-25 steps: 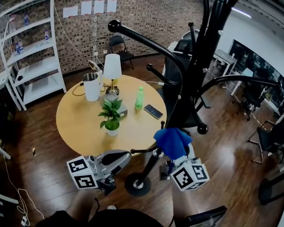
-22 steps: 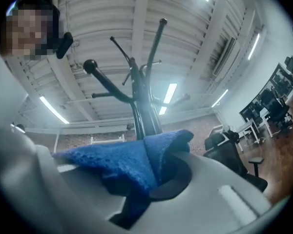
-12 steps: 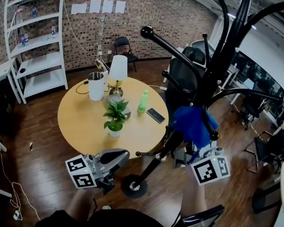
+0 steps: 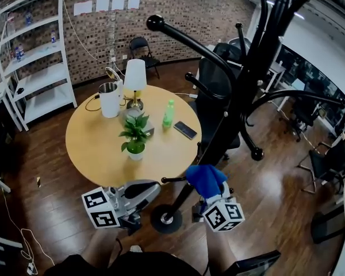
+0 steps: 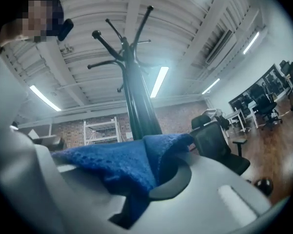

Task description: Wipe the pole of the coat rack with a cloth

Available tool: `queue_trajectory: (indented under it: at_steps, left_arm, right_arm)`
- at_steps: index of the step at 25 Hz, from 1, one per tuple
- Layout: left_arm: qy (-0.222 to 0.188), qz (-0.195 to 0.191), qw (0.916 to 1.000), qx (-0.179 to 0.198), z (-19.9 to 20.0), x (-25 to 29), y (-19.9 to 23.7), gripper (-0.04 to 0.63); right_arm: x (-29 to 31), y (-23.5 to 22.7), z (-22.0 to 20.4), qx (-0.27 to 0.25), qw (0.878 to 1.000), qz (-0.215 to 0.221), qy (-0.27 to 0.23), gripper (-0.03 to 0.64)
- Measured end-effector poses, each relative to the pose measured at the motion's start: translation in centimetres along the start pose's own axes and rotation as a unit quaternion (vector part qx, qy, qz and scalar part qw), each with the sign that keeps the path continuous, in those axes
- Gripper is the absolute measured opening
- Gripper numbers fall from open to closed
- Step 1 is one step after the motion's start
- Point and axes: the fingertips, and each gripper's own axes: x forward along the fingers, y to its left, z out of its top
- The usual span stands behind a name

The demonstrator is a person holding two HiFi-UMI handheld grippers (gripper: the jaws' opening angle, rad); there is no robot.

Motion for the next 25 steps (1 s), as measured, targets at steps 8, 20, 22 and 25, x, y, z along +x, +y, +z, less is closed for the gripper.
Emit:
queue_trajectory:
  at_steps: [8,20,22,25]
  left_arm:
    - [0.011,-0.003,0.9999,-0.011,-1.1,0.3,-0.1,0.003]
    - [-0.005,0.003,1.0,0.001,-0.4,-0.4,-0.9,0.002]
    - [-0.009,0.004,0.9999,0.005,-0.1,-0.6,-1.1,0.002]
    - [-0.018,0.006,0.9998,0.01,0.5,-1.1,-1.3,0.002]
  right_arm:
    - [-1.8,-4.6,-11.5,0.01,0.994,-0.052,0.099,0.025]
    - [0.2,0.3,0.6,-0.001,1.0,-0.008,-0.016,0.025]
    - [0.9,2.3,6.1,-0.016,0.997,0.014,-0.068,0.025]
    - [2.0,4.8,13.3,-0.034,0.992,0.04,-0.119,0.025]
